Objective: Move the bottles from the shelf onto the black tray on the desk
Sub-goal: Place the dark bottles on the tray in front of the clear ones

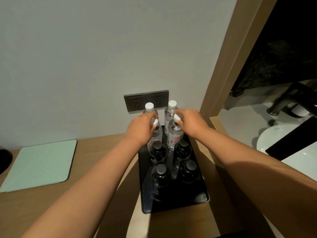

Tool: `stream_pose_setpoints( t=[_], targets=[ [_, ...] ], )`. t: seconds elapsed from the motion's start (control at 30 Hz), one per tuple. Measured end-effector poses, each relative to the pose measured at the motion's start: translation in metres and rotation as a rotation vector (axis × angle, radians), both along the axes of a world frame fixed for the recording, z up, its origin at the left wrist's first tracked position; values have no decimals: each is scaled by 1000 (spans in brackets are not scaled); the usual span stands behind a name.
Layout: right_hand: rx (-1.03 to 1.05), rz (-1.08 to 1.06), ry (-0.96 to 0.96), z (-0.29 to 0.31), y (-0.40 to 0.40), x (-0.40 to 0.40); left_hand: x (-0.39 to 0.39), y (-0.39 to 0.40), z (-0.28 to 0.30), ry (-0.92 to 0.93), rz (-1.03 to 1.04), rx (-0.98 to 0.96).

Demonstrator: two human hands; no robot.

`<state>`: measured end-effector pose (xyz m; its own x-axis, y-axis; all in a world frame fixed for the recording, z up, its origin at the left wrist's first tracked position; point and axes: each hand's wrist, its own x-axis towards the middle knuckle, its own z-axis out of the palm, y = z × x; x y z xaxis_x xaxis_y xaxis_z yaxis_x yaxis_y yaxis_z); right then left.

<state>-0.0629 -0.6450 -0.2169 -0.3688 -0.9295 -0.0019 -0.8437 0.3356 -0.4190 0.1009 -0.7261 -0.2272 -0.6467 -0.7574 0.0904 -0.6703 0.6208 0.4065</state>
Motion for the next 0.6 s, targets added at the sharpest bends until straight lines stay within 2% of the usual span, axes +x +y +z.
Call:
stream_pose_setpoints(
  t=[0.3,0.4,0.5,0.6],
  targets=[
    [9,15,-35,1,1,-4,1,-2,3,4,16,3],
    [39,-1,-122,12,1,-11,3,-9,18,94,66,25],
    [-41,-71,-159,35,-6,-23,5,-26,35,239,155,16],
    [-29,-73,-122,46,-23,-30,0,-47,40,204,115,58]
  ],
)
